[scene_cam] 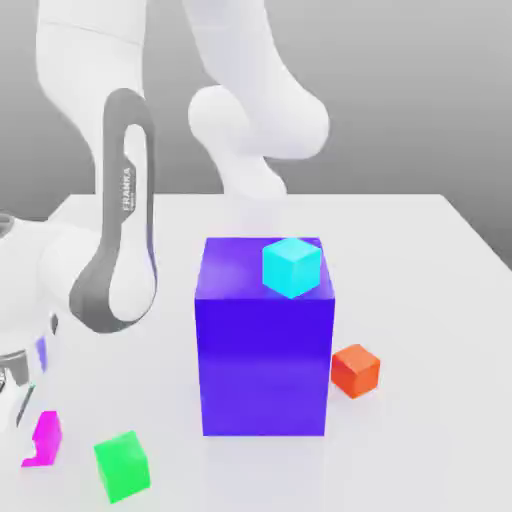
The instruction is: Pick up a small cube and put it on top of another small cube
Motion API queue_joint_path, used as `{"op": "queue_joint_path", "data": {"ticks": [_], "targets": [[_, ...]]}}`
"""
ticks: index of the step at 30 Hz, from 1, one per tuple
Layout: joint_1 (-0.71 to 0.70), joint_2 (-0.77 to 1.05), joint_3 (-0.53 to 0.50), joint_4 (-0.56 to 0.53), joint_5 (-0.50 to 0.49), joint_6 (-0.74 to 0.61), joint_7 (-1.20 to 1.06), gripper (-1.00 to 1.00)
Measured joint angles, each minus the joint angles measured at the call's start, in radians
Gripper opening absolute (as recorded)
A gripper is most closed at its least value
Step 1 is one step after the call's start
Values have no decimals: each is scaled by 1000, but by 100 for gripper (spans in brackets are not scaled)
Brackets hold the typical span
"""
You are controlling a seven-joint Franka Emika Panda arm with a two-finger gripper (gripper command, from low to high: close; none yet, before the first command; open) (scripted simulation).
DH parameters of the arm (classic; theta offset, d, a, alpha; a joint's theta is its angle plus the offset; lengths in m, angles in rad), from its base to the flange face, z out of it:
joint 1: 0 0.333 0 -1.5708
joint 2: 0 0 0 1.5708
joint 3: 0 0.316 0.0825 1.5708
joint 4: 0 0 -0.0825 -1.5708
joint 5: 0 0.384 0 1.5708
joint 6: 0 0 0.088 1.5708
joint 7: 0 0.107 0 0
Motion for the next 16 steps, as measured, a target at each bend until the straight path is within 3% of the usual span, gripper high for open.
{"op": "queue_joint_path", "data": {"ticks": [8, 13, 14, 16], "targets": [[144, -225, 70, -68, -64, -155, 186, -100], [168, -106, 80, -69, -79, -35, 219, -100], [169, -85, 80, -68, -80, -15, 220, 100], [169, -85, 80, -68, -80, -15, 220, 100]]}}
